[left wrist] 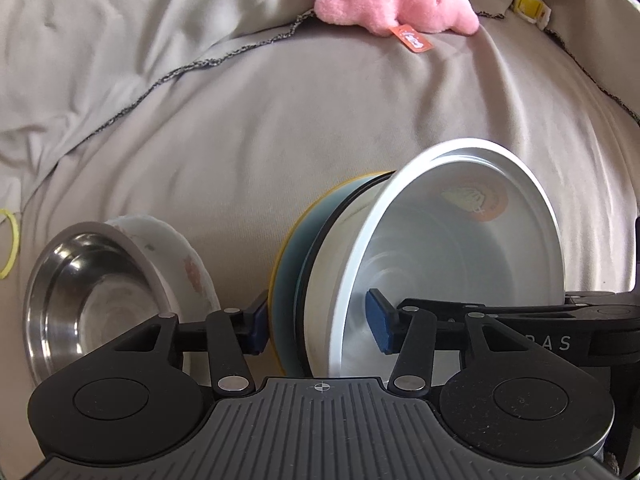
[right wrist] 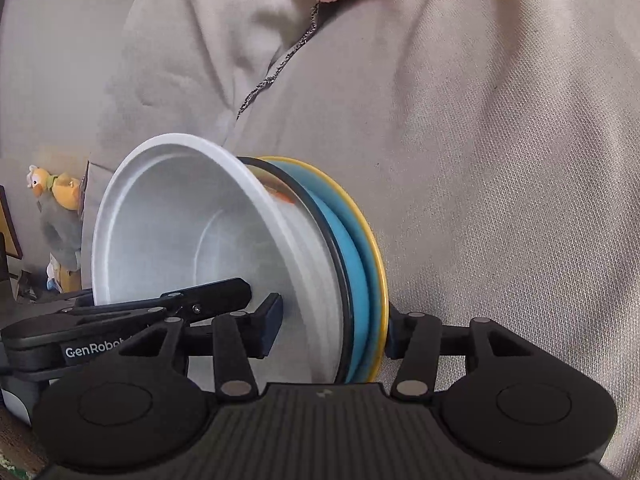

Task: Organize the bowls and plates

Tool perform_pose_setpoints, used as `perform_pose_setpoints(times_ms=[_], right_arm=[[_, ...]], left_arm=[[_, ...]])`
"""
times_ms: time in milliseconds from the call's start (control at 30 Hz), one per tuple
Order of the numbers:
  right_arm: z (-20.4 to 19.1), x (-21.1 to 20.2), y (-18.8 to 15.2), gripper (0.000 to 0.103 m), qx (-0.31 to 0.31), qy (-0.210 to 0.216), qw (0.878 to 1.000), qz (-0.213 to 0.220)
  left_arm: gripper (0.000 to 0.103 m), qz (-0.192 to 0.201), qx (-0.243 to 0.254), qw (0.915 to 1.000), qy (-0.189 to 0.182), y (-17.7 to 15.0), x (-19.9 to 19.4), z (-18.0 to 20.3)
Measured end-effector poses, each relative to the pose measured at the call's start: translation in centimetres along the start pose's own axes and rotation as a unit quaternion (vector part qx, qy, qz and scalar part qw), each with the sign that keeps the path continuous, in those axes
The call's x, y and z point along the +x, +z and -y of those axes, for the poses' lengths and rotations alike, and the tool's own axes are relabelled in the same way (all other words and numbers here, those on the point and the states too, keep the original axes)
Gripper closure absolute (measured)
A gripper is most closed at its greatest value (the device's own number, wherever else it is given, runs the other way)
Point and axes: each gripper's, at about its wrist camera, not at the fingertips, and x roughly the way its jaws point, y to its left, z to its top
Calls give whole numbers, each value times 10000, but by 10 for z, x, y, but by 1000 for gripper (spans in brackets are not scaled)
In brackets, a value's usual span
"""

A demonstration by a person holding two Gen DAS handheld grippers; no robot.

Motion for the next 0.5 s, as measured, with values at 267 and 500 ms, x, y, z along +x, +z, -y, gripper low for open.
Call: perform_pose_setpoints(times_ms=[267, 500], right_arm=[[-6, -3, -8, 52, 146, -189, 9996, 122], [5, 5, -12, 56, 499, 108, 9987, -18]], left_arm=[[51, 76, 73, 9999, -90, -7, -1, -7], [49, 59, 143, 9999, 18, -3, 3, -6]])
